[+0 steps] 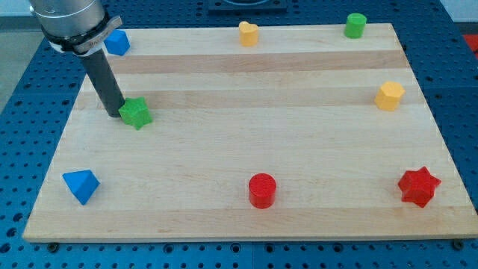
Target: Push the green star to the center
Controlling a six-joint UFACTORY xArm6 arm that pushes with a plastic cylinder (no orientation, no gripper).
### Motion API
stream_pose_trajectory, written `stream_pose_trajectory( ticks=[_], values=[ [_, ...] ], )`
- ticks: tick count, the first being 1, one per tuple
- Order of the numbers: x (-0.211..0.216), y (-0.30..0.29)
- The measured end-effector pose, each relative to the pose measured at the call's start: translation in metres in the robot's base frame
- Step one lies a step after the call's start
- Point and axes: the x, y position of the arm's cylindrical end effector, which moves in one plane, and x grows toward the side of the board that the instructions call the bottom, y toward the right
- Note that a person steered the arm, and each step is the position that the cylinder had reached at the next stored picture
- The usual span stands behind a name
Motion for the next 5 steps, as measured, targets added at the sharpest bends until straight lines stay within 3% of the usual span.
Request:
stream_pose_trajectory(
  ticks=[5],
  values=[
    [0.0,-0.051]
  ],
)
